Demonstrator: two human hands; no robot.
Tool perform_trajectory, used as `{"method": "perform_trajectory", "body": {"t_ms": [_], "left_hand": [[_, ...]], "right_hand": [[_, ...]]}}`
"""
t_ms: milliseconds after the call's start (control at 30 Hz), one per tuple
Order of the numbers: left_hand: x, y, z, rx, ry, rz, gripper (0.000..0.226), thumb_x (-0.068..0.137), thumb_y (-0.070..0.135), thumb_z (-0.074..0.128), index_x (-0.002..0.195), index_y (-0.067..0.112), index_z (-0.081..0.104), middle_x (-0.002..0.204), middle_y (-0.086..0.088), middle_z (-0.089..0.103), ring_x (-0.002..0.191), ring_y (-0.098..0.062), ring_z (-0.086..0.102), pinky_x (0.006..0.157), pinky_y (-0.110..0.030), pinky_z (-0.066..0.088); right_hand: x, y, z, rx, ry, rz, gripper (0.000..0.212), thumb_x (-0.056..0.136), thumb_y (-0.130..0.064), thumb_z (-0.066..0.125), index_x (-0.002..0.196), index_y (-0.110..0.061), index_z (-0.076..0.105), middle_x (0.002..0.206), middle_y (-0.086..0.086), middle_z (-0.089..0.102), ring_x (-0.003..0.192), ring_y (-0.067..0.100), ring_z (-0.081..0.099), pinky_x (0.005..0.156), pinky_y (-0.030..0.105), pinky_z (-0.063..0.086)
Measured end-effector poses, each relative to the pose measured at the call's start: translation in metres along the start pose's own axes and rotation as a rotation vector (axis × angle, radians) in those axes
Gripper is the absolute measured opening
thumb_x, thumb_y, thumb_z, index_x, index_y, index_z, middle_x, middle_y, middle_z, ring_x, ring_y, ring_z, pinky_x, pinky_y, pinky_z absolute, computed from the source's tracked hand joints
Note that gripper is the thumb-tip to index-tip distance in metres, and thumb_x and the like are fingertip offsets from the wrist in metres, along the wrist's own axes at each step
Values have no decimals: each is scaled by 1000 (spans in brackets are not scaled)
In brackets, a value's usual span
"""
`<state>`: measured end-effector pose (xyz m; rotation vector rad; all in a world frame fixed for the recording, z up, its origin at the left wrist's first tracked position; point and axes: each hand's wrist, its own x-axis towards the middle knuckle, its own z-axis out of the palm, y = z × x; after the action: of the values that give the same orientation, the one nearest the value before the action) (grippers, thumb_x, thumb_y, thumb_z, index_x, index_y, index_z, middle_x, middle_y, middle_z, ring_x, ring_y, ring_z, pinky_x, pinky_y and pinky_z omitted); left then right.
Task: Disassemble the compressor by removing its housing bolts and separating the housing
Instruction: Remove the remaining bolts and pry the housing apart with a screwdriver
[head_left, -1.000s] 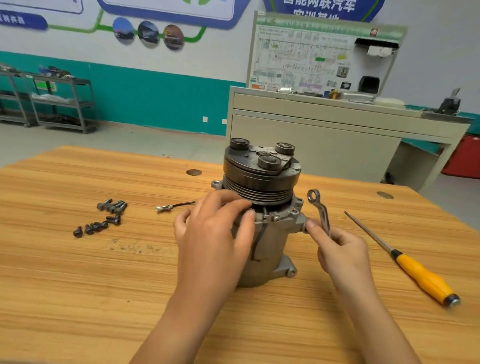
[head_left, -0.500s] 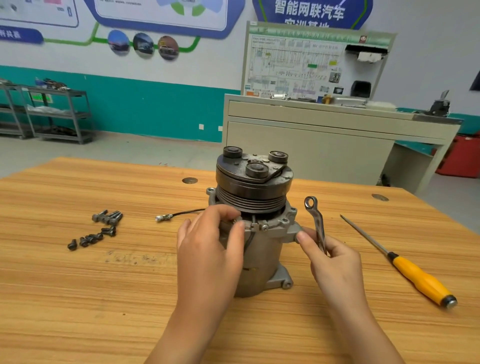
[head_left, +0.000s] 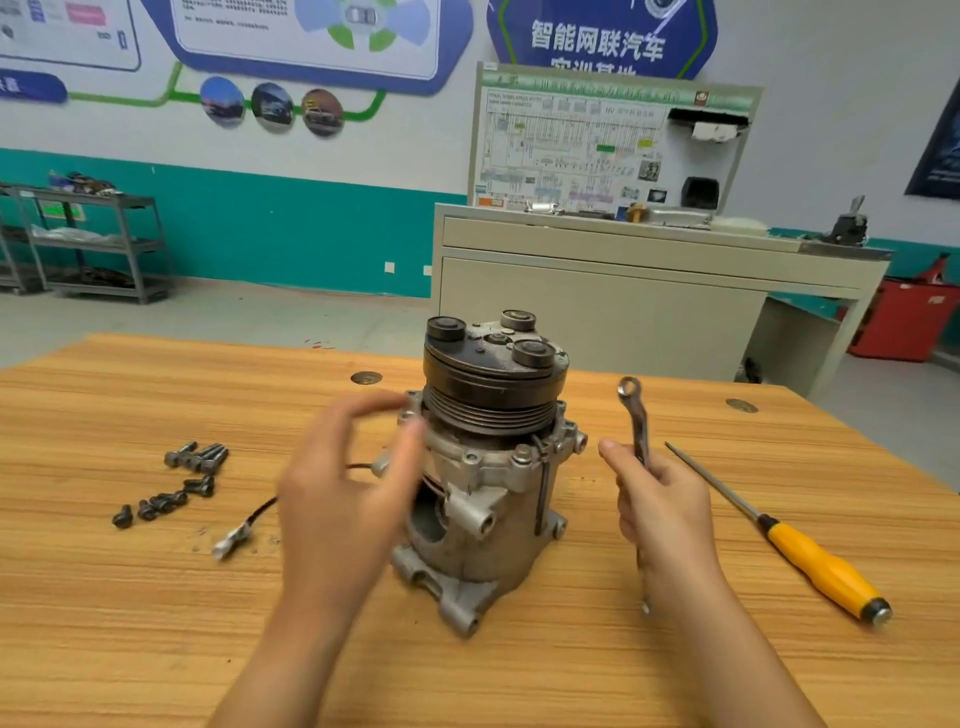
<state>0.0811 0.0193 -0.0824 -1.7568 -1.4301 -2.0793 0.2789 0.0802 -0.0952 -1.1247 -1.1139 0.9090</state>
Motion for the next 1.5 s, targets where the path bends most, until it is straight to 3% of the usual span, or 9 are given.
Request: {"method": "perform_trajectory", "body": {"t_ms": [233, 433, 533, 633, 833, 1100, 1267, 1367, 1500], "left_hand": [[52, -72, 19, -479, -515, -617, 43, 86, 33, 49, 129, 28, 47, 140, 3, 45, 129, -13, 41, 103, -36, 37], [47, -72, 25, -482, -641, -532, 37, 80, 34, 41, 101, 25, 70, 95, 7, 71, 90, -8, 65, 72, -23, 49], [41, -63, 25, -498, -579, -544, 31, 78, 33, 40, 76, 28, 70, 63, 14, 62, 52, 4, 54, 42, -10, 38], [34, -52, 23, -475, -499, -558, 32, 92, 26, 40, 76, 25, 68, 57, 16, 61, 48, 3, 52, 40, -10, 36], [6, -37, 23, -356, -253, -647, 34, 93, 18, 42, 121, 21, 62, 119, 4, 63, 116, -16, 54, 100, -47, 42], [-7, -31, 23, -219, -186, -489, 47, 96, 24, 46, 141, 28, 37, 135, 16, 42, 118, 3, 36, 93, -20, 30], [15, -42, 2, -358, -584, -425, 82, 69, 58, 63, 129, 63, 8, 139, 37, 17, 124, 16, 21, 90, -10, 27], [17, -47, 2, -342, -673, -410, 87, 54, 63, 65, 119, 73, 8, 135, 37, 20, 126, 8, 24, 97, -21, 28], [18, -50, 5, -394, -658, -393, 79, 56, 57, 67, 119, 69, 20, 117, 53, 30, 104, 31, 36, 78, 2, 36]], "right_hand": [[-55, -32, 34, -139, -159, -372, 20, 64, -41, 73, 63, -22, 66, 40, -11, 34, 40, 3, 31, 42, 13, 31], [-46, -32, 45, -548, 67, -553, 26, 73, -36, 72, 60, -20, 56, 40, -12, 32, 44, 7, 40, 44, 19, 32], [-44, -32, 43, -551, 22, -566, 25, 77, -29, 71, 60, -14, 60, 40, -11, 33, 45, 8, 39, 47, 22, 33], [-42, -37, 38, -661, -74, -596, 20, 82, -26, 65, 66, -14, 66, 44, -10, 42, 48, 9, 44, 50, 20, 35], [-45, -30, 29, -634, 85, -559, 20, 74, -35, 68, 66, -18, 59, 43, -13, 35, 44, 7, 37, 49, 20, 31], [-37, -34, 22, -659, 22, -467, 33, 80, -34, 67, 69, -3, 64, 46, -6, 40, 53, 20, 46, 56, 34, 37], [-37, -37, 23, -625, 20, -429, 24, 80, -31, 68, 71, -9, 65, 46, -8, 41, 50, 12, 43, 55, 33, 37], [-33, -41, 19, -566, -53, -341, 18, 82, -25, 67, 70, -11, 65, 39, -12, 44, 43, 4, 44, 49, 22, 37], [-25, -45, 8, -515, -175, -242, 25, 80, -32, 67, 73, -8, 69, 58, -18, 60, 62, 2, 55, 60, 22, 45]]}}
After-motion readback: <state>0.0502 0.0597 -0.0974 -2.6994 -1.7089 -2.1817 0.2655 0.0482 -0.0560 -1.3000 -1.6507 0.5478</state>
